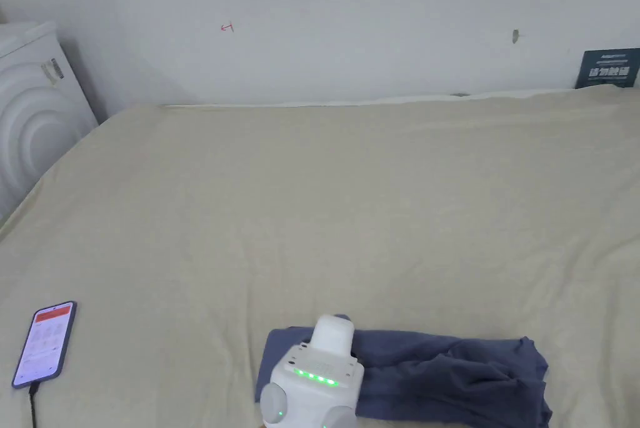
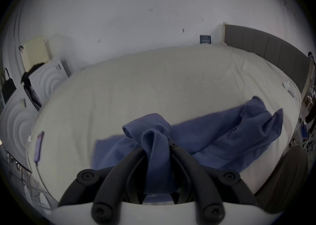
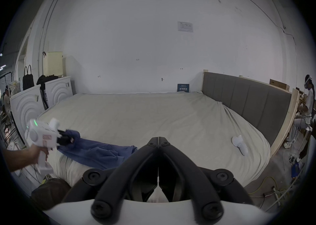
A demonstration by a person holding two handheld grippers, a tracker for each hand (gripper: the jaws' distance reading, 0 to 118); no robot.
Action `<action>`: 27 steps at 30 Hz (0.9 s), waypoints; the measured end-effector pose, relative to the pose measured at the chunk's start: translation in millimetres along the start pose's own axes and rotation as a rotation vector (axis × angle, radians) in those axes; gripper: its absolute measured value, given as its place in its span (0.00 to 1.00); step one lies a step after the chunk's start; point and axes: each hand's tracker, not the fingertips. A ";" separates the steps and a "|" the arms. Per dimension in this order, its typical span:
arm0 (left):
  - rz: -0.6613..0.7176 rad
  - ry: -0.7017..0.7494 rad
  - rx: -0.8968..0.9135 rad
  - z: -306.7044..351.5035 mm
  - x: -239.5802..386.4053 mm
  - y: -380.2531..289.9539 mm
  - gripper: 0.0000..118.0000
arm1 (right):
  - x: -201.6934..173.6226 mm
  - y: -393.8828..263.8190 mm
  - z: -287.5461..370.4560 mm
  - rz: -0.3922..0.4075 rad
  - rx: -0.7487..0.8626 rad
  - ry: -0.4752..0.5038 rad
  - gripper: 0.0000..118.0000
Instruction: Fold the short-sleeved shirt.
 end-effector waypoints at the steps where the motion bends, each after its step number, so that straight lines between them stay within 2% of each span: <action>1: -0.006 -0.010 -0.021 -8.9 5.7 -4.4 0.12 | 2.9 -0.9 1.6 -0.003 -0.002 -0.014 0.00; 2: -0.007 -0.027 -0.043 -15.5 10.9 -10.6 0.24 | 5.9 -1.7 3.1 -0.011 -0.005 -0.023 0.00; 3: -0.002 -0.052 -0.034 -15.3 10.8 -16.9 0.55 | 8.7 -2.6 3.9 -0.026 -0.011 -0.032 0.00; 4: 0.026 -0.120 -0.022 -11.8 9.6 -20.1 0.99 | 9.9 -4.3 3.3 -0.042 -0.017 -0.035 0.00; 5: 0.097 -0.184 0.012 0.1 5.2 -24.7 0.98 | 11.6 -6.5 2.3 -0.055 -0.020 -0.032 0.00; 7: 0.232 -0.151 0.182 40.2 -10.5 -32.6 0.99 | 11.3 -10.3 -0.7 -0.057 -0.030 -0.033 0.00; 10: 0.279 0.055 0.342 77.7 -42.4 -42.1 1.00 | 7.1 -13.8 -6.9 -0.058 -0.045 -0.022 0.00; 12: 0.253 0.271 0.299 86.0 -70.7 -37.3 1.00 | 5.0 -18.8 -11.1 -0.061 -0.054 -0.007 0.00; 13: 0.249 0.323 0.309 86.9 -80.3 -37.4 1.00 | 3.9 -19.4 -11.9 -0.059 -0.057 0.001 0.00; 14: 0.241 0.306 0.308 81.5 -88.5 -34.2 1.00 | 2.5 -19.7 -12.7 -0.056 -0.059 0.006 0.00; 15: 0.227 0.321 0.250 69.8 -96.2 -29.9 0.96 | 1.1 -20.0 -13.3 -0.051 -0.060 0.007 0.00; 16: 0.206 0.322 0.206 61.3 -97.3 -26.4 0.64 | -1.0 -20.5 -13.6 -0.044 -0.059 0.007 0.00; 17: 0.173 0.323 0.204 52.7 -94.3 -25.6 0.19 | -1.4 -20.6 -13.8 -0.042 -0.058 0.005 0.00; 18: 0.126 0.339 0.211 43.2 -89.0 -23.3 0.05 | -0.7 -20.3 -13.8 -0.044 -0.058 0.007 0.00; 20: 0.086 0.356 0.122 25.4 -71.0 -22.1 0.05 | 0.4 -19.8 -12.7 -0.055 -0.056 0.004 0.00; 21: 0.068 0.250 0.126 16.6 -62.3 -21.9 0.05 | 3.0 -19.2 -11.8 -0.059 -0.055 0.001 0.00; 22: 0.056 0.213 0.146 9.7 -51.0 -22.0 0.05 | 5.5 -18.7 -11.2 -0.063 -0.055 -0.003 0.00; 24: -0.032 0.236 0.147 -4.2 -26.0 -26.8 0.05 | 10.3 -17.9 -9.6 -0.067 -0.059 -0.014 0.00; 27: -0.099 0.141 0.151 -17.1 23.5 -28.0 0.05 | 16.6 -16.0 -6.0 -0.065 -0.062 -0.029 0.00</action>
